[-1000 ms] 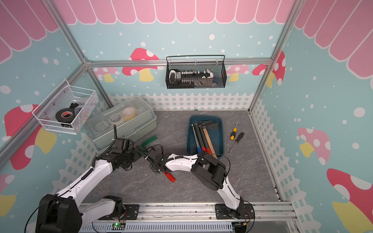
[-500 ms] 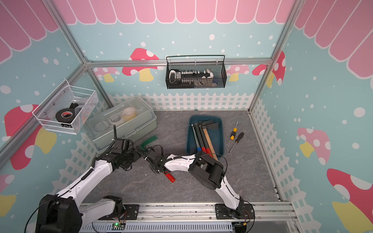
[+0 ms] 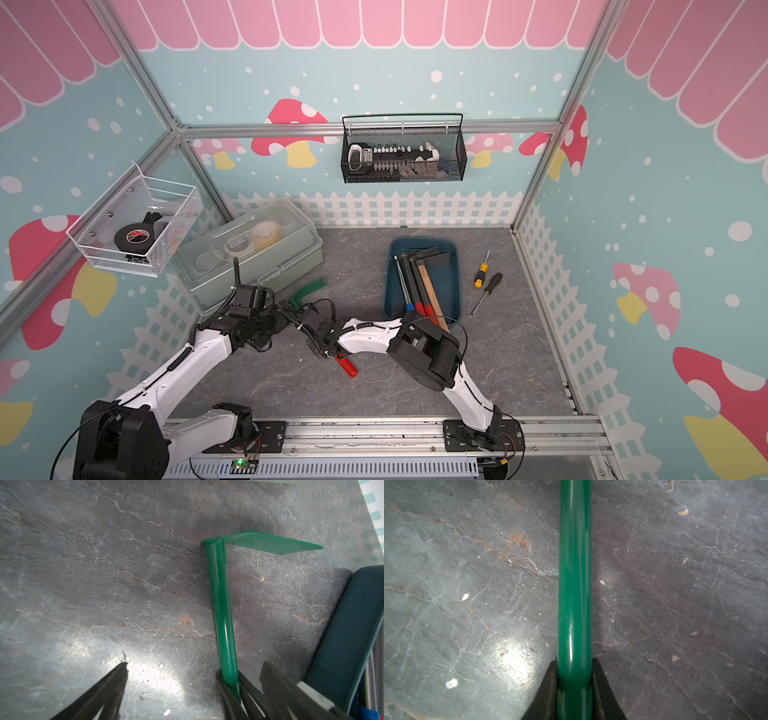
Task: Put the small hoe into the storage box
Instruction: Pick up the hoe from the center of the board.
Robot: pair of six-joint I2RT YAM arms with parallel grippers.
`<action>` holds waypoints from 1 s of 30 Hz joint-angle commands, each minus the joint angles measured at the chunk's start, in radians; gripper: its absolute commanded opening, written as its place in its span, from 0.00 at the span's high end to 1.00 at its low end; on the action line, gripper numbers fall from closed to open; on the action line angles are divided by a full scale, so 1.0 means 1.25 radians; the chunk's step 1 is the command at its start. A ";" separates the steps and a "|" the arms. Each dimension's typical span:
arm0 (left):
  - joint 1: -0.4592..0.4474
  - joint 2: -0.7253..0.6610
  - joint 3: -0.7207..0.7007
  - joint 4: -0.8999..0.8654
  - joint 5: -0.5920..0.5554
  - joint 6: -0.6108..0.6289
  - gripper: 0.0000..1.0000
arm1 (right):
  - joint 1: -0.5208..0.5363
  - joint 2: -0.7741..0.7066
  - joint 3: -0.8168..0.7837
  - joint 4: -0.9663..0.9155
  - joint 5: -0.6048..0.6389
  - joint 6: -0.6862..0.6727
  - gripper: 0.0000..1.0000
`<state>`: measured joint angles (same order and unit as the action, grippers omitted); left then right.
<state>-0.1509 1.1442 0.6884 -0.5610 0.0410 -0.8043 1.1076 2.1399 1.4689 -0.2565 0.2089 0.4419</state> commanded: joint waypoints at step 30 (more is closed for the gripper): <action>0.008 0.006 -0.007 0.003 0.016 -0.013 0.01 | -0.041 -0.186 0.009 -0.194 0.054 -0.053 0.94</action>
<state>-0.1505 1.1481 0.6884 -0.5598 0.0566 -0.8051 1.0641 1.9537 1.4658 -0.5003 0.2321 0.3885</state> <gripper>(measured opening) 0.988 0.213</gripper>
